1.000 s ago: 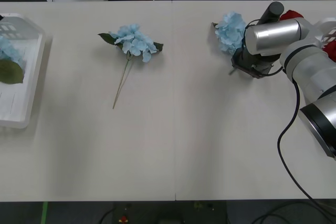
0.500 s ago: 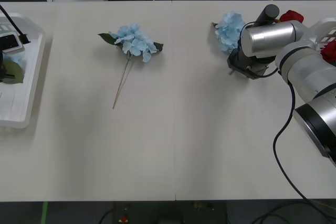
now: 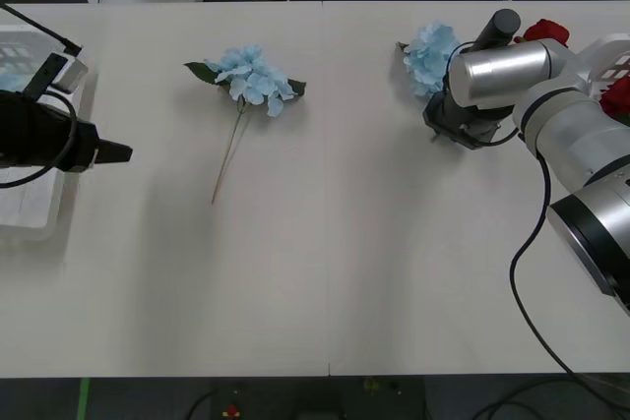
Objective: Put the red flowers into the right box and the blue flowers into the left box
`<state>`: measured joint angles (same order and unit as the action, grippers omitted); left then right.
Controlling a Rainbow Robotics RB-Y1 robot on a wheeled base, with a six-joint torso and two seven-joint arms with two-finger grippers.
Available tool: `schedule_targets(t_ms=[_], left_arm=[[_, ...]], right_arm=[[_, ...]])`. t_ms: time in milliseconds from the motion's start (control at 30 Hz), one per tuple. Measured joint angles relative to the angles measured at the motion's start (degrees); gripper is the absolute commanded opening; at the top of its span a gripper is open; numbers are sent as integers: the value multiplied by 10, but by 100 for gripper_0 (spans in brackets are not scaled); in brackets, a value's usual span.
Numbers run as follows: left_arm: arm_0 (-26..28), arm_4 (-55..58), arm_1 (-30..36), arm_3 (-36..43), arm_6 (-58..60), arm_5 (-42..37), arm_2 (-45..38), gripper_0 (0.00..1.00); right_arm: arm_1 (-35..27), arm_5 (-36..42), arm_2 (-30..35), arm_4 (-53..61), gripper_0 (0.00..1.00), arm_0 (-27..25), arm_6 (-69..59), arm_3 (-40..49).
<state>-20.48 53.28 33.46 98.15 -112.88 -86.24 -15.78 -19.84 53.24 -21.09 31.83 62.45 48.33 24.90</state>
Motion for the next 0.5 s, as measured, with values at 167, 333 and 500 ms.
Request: schedule_targets(t_ms=[167, 333, 500], left_arm=[[-48, -51, -18, -20, 198, 18, 81, 100], [-114, -93, -34, -102, 225, 50, 161, 100], [-172, -137, -47, -180, 228, 96, 230, 100]], right_arm=[[2, 0, 0, 0, 0, 1, 0, -1], [4, 0, 0, 1, 0, 5, 0, -10], [4, 22, -4, 2, 0, 10, 0, -14]])
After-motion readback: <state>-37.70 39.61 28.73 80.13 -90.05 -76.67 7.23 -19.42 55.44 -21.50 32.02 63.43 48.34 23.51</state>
